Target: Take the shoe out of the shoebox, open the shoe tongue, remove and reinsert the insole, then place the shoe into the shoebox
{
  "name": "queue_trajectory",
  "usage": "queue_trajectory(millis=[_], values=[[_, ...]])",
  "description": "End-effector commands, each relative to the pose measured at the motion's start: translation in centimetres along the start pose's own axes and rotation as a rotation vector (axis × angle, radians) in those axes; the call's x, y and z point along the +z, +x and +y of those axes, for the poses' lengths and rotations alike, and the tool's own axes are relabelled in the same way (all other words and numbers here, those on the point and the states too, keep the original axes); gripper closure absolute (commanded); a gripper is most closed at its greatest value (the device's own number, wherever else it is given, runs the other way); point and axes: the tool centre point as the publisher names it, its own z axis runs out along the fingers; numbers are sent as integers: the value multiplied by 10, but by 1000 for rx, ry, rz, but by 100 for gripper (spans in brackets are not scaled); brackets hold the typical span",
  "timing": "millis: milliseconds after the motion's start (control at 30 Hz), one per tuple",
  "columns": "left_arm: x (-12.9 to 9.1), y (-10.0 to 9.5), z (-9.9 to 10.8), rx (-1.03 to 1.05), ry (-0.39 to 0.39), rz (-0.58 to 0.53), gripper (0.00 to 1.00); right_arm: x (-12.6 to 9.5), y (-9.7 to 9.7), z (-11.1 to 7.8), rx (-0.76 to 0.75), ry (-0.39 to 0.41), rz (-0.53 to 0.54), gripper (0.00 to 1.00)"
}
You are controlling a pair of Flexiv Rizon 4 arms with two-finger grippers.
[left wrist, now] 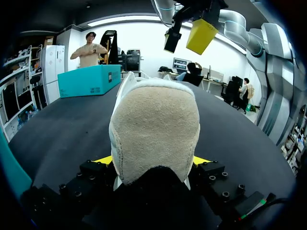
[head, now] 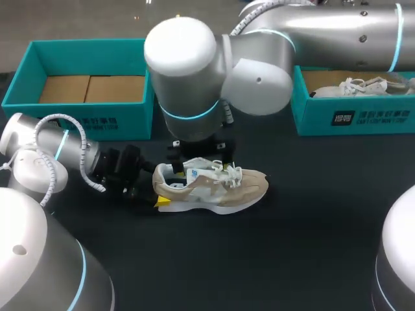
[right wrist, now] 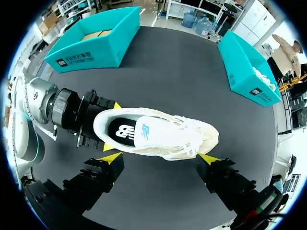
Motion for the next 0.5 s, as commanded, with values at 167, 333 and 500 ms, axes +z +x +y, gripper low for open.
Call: queue_trajectory(millis=[167,333,500], values=[[5,-3,3,-1,-5,1,100,25,31,14,-22,39,-171,0],[5,-3,3,-1,-5,1,100,27,29,14,-6,38,-171,0],[5,-3,3,-1,-5,1,100,27,29,14,-6,38,-171,0]])
